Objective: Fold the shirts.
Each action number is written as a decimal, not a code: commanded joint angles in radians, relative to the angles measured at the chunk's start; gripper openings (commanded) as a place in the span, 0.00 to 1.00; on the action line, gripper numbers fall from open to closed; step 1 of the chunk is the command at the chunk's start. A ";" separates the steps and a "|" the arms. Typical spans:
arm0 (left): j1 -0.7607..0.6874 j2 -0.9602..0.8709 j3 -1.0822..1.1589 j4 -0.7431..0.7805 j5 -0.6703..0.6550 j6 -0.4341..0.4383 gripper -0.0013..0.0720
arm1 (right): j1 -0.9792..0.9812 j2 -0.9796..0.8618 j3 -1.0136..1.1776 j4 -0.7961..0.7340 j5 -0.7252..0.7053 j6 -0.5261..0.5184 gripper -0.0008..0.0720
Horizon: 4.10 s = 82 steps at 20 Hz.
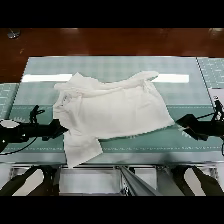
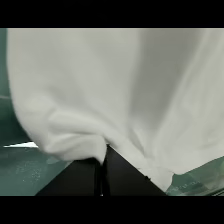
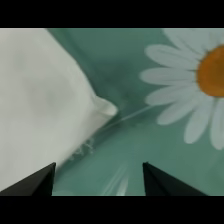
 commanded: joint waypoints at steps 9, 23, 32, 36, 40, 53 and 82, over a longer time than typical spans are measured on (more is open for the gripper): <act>-0.006 0.001 0.004 -0.119 -0.028 0.064 0.04 | 0.001 -0.356 0.063 0.183 -0.070 -0.075 0.87; -0.005 0.008 0.155 -0.136 -0.095 0.064 0.04 | 0.300 -0.559 0.492 0.087 0.058 -0.035 0.07; -0.005 0.076 1.258 -0.168 0.032 -0.007 0.04 | 0.308 -0.329 1.387 0.064 0.082 0.004 0.07; -0.006 0.127 1.618 0.015 -0.163 -0.106 0.04 | 0.308 -0.143 1.506 0.012 0.087 0.004 0.07; -0.006 0.291 1.701 0.327 -0.264 -0.185 0.04 | 0.308 0.037 1.506 -0.104 0.184 0.037 0.07; -0.190 0.473 1.284 0.612 -0.376 -0.274 0.04 | 0.308 0.202 1.291 -0.029 0.544 0.075 0.07; -0.085 -0.506 1.168 0.254 -0.184 -0.254 0.04 | 0.348 -0.938 1.251 0.272 0.146 -0.106 0.07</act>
